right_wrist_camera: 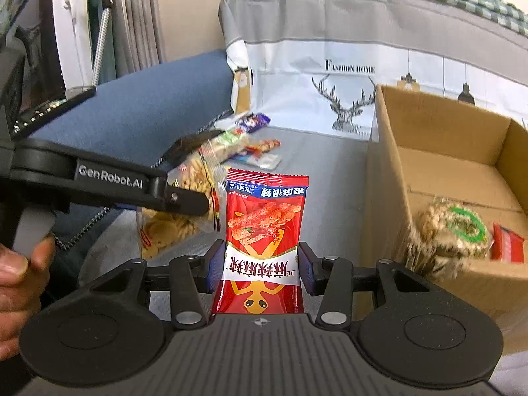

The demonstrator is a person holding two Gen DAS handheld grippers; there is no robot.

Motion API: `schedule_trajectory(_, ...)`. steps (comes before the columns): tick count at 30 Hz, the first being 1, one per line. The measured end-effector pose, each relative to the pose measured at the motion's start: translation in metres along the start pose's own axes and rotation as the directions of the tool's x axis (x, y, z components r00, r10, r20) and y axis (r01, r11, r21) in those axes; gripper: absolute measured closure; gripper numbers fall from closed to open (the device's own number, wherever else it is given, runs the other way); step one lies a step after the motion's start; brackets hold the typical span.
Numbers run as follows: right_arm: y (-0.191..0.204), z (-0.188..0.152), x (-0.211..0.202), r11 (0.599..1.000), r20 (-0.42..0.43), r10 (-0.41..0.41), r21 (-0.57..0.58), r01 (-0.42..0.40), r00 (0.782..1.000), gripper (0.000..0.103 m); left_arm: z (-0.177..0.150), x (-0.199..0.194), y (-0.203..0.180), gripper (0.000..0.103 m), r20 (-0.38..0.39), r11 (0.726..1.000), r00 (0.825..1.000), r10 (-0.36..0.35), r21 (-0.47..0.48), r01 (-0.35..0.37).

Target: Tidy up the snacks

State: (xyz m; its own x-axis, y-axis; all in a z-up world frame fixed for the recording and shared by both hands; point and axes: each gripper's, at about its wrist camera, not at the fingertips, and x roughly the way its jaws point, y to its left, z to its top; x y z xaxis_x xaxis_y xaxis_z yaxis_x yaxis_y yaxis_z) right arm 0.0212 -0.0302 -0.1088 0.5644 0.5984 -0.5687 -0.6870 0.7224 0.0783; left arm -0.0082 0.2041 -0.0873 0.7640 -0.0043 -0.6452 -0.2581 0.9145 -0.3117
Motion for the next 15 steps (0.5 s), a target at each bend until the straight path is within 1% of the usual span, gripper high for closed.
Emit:
schedule_trajectory(3,-0.001,0.004,-0.004,1.0,0.023,0.004,0.007,-0.004,1.0,0.055,0.0,-0.008,-0.001,0.046,0.043,1.0,0.999,-0.012,0.001,0.012)
schedule_trajectory(8,-0.003,0.012,-0.011,1.0,0.062,0.017,0.024,-0.018,0.998,0.055,-0.003,-0.023,-0.009,0.046,0.121,0.999,0.993,-0.015,0.041,0.01)
schedule_trajectory(13,-0.008,0.019,-0.019,0.999,0.095,0.028,0.044,-0.033,0.995,0.055,-0.001,-0.03,-0.007,0.046,0.151,1.0,0.988,-0.007,0.015,0.004)
schedule_trajectory(15,-0.011,0.021,-0.024,0.998,0.108,0.032,0.053,-0.038,0.994,0.055,0.0,-0.03,-0.005,0.046,0.146,1.0,0.989,-0.003,0.006,0.002)
